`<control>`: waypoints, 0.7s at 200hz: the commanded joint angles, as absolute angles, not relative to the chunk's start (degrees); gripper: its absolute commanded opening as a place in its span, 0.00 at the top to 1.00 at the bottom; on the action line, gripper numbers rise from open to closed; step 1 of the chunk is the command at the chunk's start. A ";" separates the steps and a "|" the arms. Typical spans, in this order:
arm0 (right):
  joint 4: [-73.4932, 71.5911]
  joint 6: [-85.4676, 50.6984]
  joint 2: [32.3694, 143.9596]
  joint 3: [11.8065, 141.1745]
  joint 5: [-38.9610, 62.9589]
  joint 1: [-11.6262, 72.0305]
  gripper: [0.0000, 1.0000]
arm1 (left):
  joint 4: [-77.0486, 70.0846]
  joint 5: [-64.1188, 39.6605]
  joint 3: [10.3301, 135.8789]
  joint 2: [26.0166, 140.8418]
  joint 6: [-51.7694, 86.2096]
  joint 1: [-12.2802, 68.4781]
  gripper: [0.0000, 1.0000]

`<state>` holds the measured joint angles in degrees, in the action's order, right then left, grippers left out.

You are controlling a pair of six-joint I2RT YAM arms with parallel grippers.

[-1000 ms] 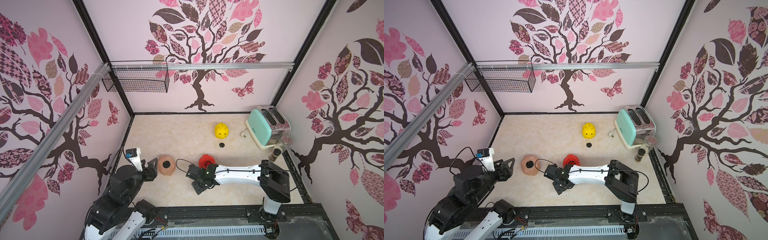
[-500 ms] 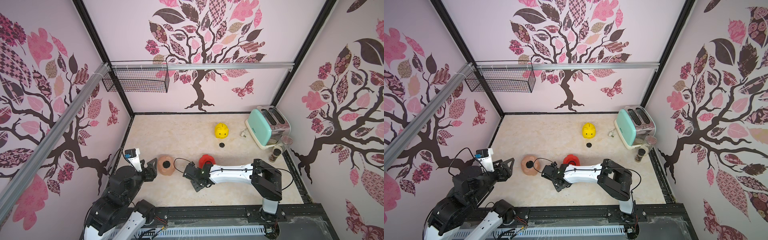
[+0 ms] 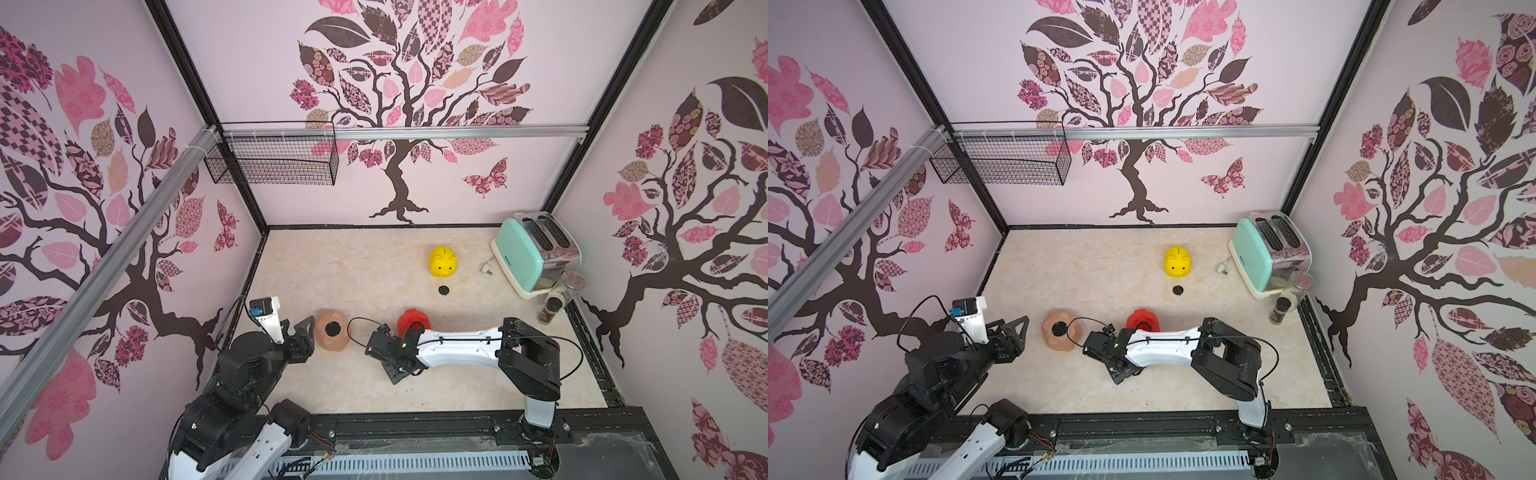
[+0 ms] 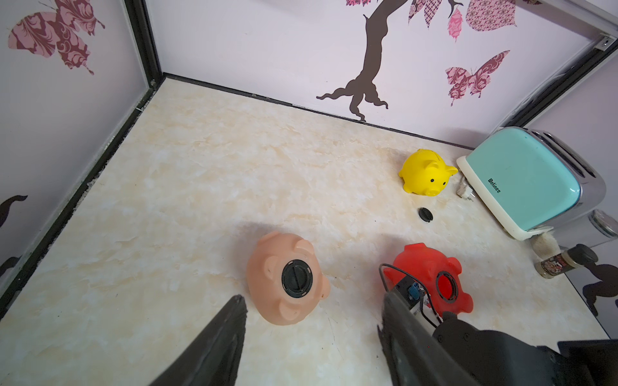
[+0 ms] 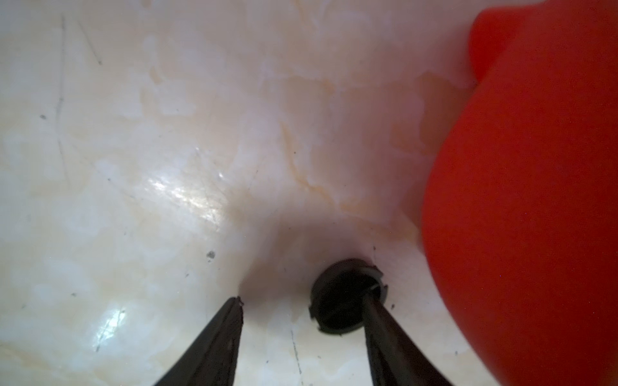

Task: Close piggy banks
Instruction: Move the knob to the center of the board.

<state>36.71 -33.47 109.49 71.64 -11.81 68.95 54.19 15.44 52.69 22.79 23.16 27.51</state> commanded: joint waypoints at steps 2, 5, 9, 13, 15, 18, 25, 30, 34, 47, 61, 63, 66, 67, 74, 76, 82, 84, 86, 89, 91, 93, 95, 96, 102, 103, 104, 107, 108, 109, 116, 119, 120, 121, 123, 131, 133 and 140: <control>37.34 -34.10 110.85 73.24 -11.58 69.26 0.39 | 54.05 16.00 52.20 22.49 23.47 27.25 0.34; 37.35 -34.05 110.88 73.26 -11.47 69.26 0.40 | 54.02 16.00 52.16 22.47 23.47 27.25 0.33; 37.29 -34.03 110.98 73.28 -11.41 69.26 0.39 | 54.05 16.00 52.19 22.45 23.47 27.26 0.34; 37.22 -33.97 110.97 73.18 -11.34 69.26 0.39 | 54.03 16.00 52.17 22.43 23.47 27.25 0.34; 37.19 -34.00 111.00 73.20 -11.29 69.26 0.40 | 54.02 16.00 52.20 22.42 23.47 27.22 0.34; 37.07 -33.94 111.06 73.21 -11.26 69.26 0.40 | 53.99 16.00 52.21 22.42 23.47 27.25 0.34; 37.07 -33.81 111.12 73.20 -11.00 69.26 0.39 | 54.01 15.95 52.15 22.42 23.47 27.29 0.33; 37.09 -33.79 111.17 73.16 -10.90 69.26 0.40 | 53.97 15.99 52.14 22.44 23.47 27.31 0.33; 37.05 -33.69 111.10 73.28 -10.82 69.26 0.40 | 54.05 16.00 52.14 22.50 23.47 27.25 0.33; 36.84 -33.49 111.16 73.30 -10.36 69.26 0.40 | 54.01 16.00 52.15 22.33 23.47 27.25 0.33; 36.27 -32.90 111.18 73.29 -9.22 69.26 0.40 | 53.96 16.00 52.14 22.38 23.47 27.25 0.33; 36.16 -32.70 111.18 73.30 -9.03 69.26 0.40 | 54.01 16.00 52.15 22.38 23.47 27.25 0.33; 36.01 -32.58 111.18 73.21 -8.71 69.26 0.39 | 54.04 16.04 52.20 22.33 23.47 27.25 0.33; 35.93 -32.50 111.18 73.17 -8.57 69.26 0.39 | 54.00 16.02 52.16 22.37 23.47 27.25 0.33; 35.48 -32.23 111.03 73.09 -7.95 69.26 0.40 | 54.01 16.00 52.14 22.39 23.42 27.25 0.33; 35.33 -32.09 111.06 73.03 -7.74 69.26 0.40 | 54.02 16.00 52.17 22.43 23.46 27.25 0.33; 34.96 -31.80 111.06 72.94 -7.21 69.26 0.40 | 53.99 16.00 52.18 22.45 23.46 27.25 0.33; 34.84 -31.66 111.08 72.95 -7.03 69.26 0.40 | 53.97 16.00 52.20 22.49 23.46 27.25 0.33; 34.77 -31.58 111.05 72.84 -6.86 69.26 0.40 | 54.01 16.00 52.16 22.48 23.47 27.25 0.33; 34.66 -31.36 111.09 72.94 -6.49 69.26 0.40 | 54.00 16.00 52.16 22.41 23.42 27.25 0.33; 34.59 -31.26 111.09 72.95 -6.28 69.26 0.40 | 53.97 16.00 52.17 22.46 23.46 27.25 0.33; 34.51 -31.13 111.03 72.88 -6.03 69.26 0.40 | 53.97 16.00 52.15 22.42 23.46 27.25 0.33; 34.47 -31.05 111.14 72.93 -5.88 69.30 0.40 | 53.99 16.00 52.19 22.39 23.47 27.25 0.33; 34.42 -31.04 111.16 72.90 -5.75 69.32 0.40 | 54.02 16.00 52.20 22.36 23.47 27.29 0.33; 34.16 -30.73 111.10 72.88 -5.12 69.34 0.40 | 54.00 16.00 52.20 22.36 23.46 27.25 0.33; 34.13 -30.70 111.10 72.92 -5.02 69.34 0.40 | 53.98 16.00 52.20 22.34 23.47 27.25 0.33; 34.12 -30.69 111.05 72.93 -4.93 69.34 0.40 | 53.97 16.00 52.16 22.38 23.47 27.25 0.33; 33.98 -30.55 111.02 72.95 -4.65 69.35 0.40 | 53.97 16.00 52.20 22.33 23.47 27.25 0.33; 33.95 -30.53 111.06 72.95 -4.57 69.35 0.40 | 53.97 16.00 52.16 22.37 23.47 27.25 0.33; 33.90 -30.51 111.08 72.95 -4.44 69.35 0.40 | 53.97 16.00 52.14 22.35 23.47 27.29 0.33; 33.69 -30.32 110.99 72.84 -4.01 69.43 0.40 | 53.97 16.00 52.13 22.38 23.42 27.25 0.33; 33.67 -30.26 110.98 72.84 -3.85 69.43 0.40 | 53.97 15.95 52.16 22.39 23.43 27.28 0.33; 33.66 -30.25 110.95 72.89 -3.82 69.43 0.40 | 54.01 15.93 52.19 22.36 23.45 27.26 0.33; 33.66 -30.20 110.93 72.92 -3.75 69.43 0.40 | 53.99 15.96 52.20 22.34 23.46 27.25 0.33; 33.60 -30.22 110.99 72.92 -3.62 69.43 0.40 | 53.93 15.99 52.16 22.37 23.46 27.25 0.33; 33.49 -30.00 110.92 72.88 -3.11 69.50 0.40 | 53.96 15.99 52.17 22.34 23.45 27.24 0.33; 33.42 -29.93 110.92 72.91 -2.95 69.52 0.41 | 53.99 15.99 52.15 22.33 23.44 27.24 0.33; 33.24 -29.73 110.78 72.83 -2.38 69.61 0.41 | 54.04 16.00 52.12 22.24 23.47 27.26 0.33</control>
<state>34.02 -30.92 110.06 71.79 -6.85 68.95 54.17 15.44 52.69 22.79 23.57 27.51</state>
